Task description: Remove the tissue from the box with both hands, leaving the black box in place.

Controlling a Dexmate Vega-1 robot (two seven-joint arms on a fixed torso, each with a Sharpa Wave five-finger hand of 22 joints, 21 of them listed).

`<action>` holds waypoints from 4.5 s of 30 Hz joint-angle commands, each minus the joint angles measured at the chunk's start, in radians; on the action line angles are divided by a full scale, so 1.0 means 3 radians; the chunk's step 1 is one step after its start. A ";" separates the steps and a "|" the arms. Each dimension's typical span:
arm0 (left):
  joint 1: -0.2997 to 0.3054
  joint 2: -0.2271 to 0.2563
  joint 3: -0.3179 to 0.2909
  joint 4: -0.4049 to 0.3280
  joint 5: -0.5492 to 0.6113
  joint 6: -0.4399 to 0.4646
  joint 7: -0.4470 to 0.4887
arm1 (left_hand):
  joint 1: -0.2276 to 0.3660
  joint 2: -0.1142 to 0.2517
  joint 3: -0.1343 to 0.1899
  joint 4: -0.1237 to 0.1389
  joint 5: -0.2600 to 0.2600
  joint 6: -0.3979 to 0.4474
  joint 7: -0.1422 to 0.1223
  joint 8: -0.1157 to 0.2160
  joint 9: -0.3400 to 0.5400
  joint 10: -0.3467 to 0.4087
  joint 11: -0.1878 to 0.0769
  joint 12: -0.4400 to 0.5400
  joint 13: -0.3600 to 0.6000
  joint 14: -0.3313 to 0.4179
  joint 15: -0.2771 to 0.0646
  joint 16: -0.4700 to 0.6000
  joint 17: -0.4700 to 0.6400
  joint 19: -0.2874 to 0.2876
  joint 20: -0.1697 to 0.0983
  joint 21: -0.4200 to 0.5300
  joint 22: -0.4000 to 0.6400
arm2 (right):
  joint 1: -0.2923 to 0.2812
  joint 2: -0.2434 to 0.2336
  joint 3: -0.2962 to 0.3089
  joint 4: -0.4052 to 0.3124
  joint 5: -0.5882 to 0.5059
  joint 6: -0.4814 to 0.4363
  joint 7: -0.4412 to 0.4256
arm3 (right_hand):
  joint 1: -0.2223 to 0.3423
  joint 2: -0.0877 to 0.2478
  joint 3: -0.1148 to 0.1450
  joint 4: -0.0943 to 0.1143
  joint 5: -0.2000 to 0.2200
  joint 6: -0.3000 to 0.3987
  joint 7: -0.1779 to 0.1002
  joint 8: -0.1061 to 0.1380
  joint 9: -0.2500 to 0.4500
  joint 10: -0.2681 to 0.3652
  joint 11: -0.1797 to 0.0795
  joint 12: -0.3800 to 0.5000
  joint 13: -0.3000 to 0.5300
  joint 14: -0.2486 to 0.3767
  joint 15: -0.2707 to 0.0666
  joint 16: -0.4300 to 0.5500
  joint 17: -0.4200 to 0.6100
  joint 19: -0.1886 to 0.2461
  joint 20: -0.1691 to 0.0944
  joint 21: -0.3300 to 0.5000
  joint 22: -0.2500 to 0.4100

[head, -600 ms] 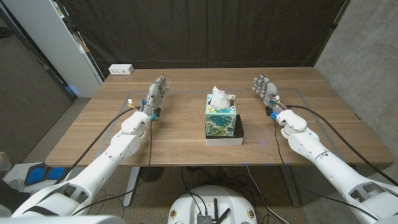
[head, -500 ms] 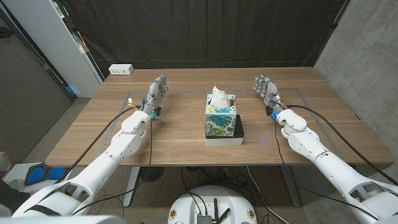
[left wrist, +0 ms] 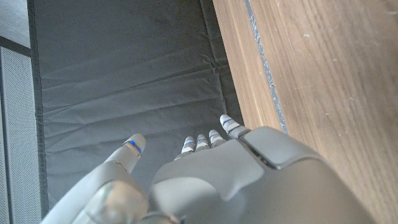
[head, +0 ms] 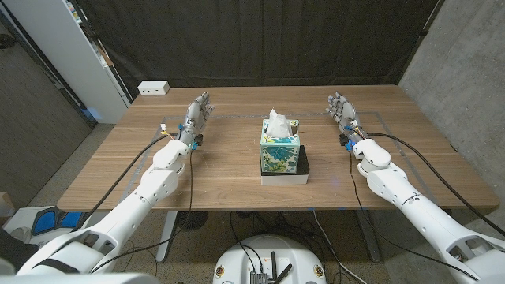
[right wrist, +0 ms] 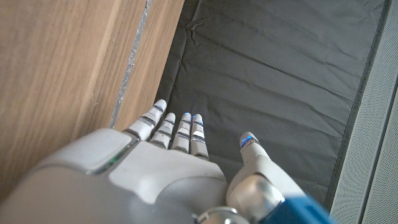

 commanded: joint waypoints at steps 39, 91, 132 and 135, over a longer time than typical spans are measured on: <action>0.0198 0.0488 0.0247 -0.0618 0.2291 0.0289 0.1804 | 0.0874 -0.0872 -0.0795 -0.0793 0.0384 -0.1329 0.0356 -0.0053 0.0106 -0.0954 0.0199 0.0015 0.0082 -0.0708 0.0171 -0.0012 0.0035 -0.0242 0.0068 -0.0055 0.0014 | -0.0094 0.0018 0.0031 -0.0088 -0.0053 0.0037 -0.0147 | 0.0024 -0.0027 -0.0061 -0.0135 0.0011 0.0087 0.0060 0.0049 0.0006 0.0078 0.0028 0.0033 0.0016 0.0090 -0.0017 -0.0002 -0.0075 0.0069 0.0120 0.0052 0.0012; 0.1063 0.0705 -0.0035 -0.1515 0.2371 0.0438 0.1941 | 0.1098 -0.0874 -0.1008 -0.0770 0.0523 -0.1260 0.0334 0.0015 0.0105 -0.0872 0.0179 0.0052 0.0085 -0.0656 0.0145 0.0003 0.0031 -0.0170 0.0041 -0.0034 0.0016 | -0.0116 0.0075 0.0054 -0.0066 -0.0051 0.0105 -0.0221 | 0.0020 -0.0037 -0.0092 -0.0208 0.0021 0.0058 0.0089 0.0037 0.0006 0.0055 0.0047 0.0018 0.0016 0.0084 0.0013 -0.0020 -0.0116 0.0066 0.0138 0.0047 0.0011; 0.1796 0.0869 -0.0345 -0.2008 0.2419 0.0364 0.1954 | 0.1186 -0.0865 -0.1147 -0.0750 0.0583 -0.1244 0.0321 0.0031 0.0105 -0.0856 0.0168 0.0055 0.0086 -0.0651 0.0134 0.0002 0.0031 -0.0155 0.0027 -0.0033 0.0020 | -0.0084 0.0175 0.0044 -0.0035 -0.0085 0.0094 -0.0372 | 0.0009 -0.0025 -0.0110 -0.0245 0.0023 0.0044 0.0088 0.0036 0.0005 0.0038 0.0049 0.0015 0.0015 0.0079 0.0016 -0.0025 -0.0132 0.0069 0.0142 0.0046 0.0011; 0.1842 0.0872 -0.0359 -0.2030 0.2422 0.0339 0.1937 | 0.1190 -0.0864 -0.1156 -0.0749 0.0587 -0.1240 0.0322 0.0032 0.0104 -0.0856 0.0171 0.0054 0.0086 -0.0649 0.0135 0.0003 0.0031 -0.0154 0.0028 -0.0033 0.0020 | -0.0082 0.0176 0.0037 -0.0037 -0.0101 0.0093 -0.0383 | 0.0009 -0.0023 -0.0111 -0.0247 0.0023 0.0043 0.0088 0.0036 0.0005 0.0039 0.0049 0.0015 0.0015 0.0081 0.0018 -0.0025 -0.0132 0.0068 0.0143 0.0046 0.0011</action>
